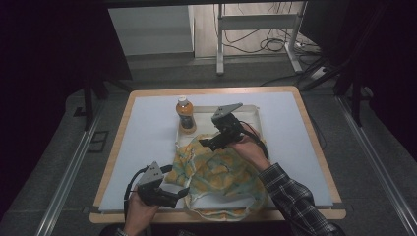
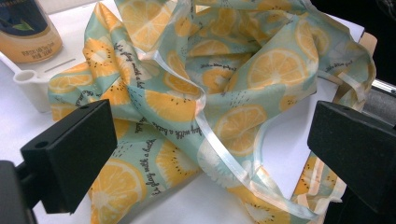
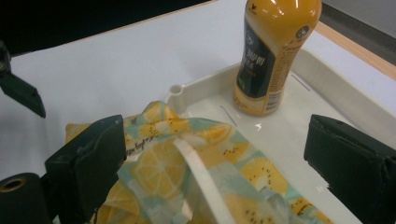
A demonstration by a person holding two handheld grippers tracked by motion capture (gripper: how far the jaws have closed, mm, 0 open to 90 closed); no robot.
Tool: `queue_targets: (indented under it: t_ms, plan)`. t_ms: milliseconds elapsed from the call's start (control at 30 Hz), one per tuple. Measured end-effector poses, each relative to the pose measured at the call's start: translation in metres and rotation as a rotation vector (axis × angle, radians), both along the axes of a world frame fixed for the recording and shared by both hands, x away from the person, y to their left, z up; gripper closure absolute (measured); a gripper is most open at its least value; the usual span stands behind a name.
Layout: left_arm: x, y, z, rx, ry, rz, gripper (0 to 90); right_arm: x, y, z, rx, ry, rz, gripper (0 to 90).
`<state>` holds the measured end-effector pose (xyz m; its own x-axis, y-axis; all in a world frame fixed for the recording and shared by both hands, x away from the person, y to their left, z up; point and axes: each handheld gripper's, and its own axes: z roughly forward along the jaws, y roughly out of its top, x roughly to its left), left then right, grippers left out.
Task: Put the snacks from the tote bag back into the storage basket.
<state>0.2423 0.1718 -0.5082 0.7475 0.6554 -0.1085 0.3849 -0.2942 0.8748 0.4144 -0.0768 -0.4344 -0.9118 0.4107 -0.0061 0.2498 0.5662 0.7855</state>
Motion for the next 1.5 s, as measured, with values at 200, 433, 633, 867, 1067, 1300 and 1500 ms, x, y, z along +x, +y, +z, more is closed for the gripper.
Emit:
queue_targets:
  t_ms: [200,433,633,867,1067,1300,1500]
  plan:
    - [0.0,-0.001,-0.001,0.0,0.0,-0.002,1.8,-0.007,-0.007,-0.003,-0.016,-0.014,0.012,5.7]
    - [0.0,-0.001,0.0,0.008,-0.002,-0.005,1.8,-0.017,-0.019,-0.004,-0.003,-0.011,0.0,5.7]
    - [0.0,-0.002,-0.001,0.004,0.0,-0.006,1.9,-0.023,-0.028,-0.007,-0.003,-0.011,-0.003,5.7]
    - [0.0,-0.002,-0.001,0.005,-0.001,-0.006,1.9,-0.027,-0.038,-0.01,-0.008,-0.012,-0.01,5.7]
    - [0.0,-0.001,-0.001,0.006,-0.002,-0.004,2.0,-0.032,-0.044,-0.01,-0.001,-0.016,-0.013,5.6]
    - [0.0,-0.001,-0.001,0.001,-0.002,-0.002,2.2,-0.038,-0.053,-0.008,0.01,-0.015,-0.023,5.5]
    - [0.0,0.0,-0.001,-0.002,-0.005,0.001,2.1,-0.043,-0.061,-0.009,0.009,-0.015,-0.031,5.4]
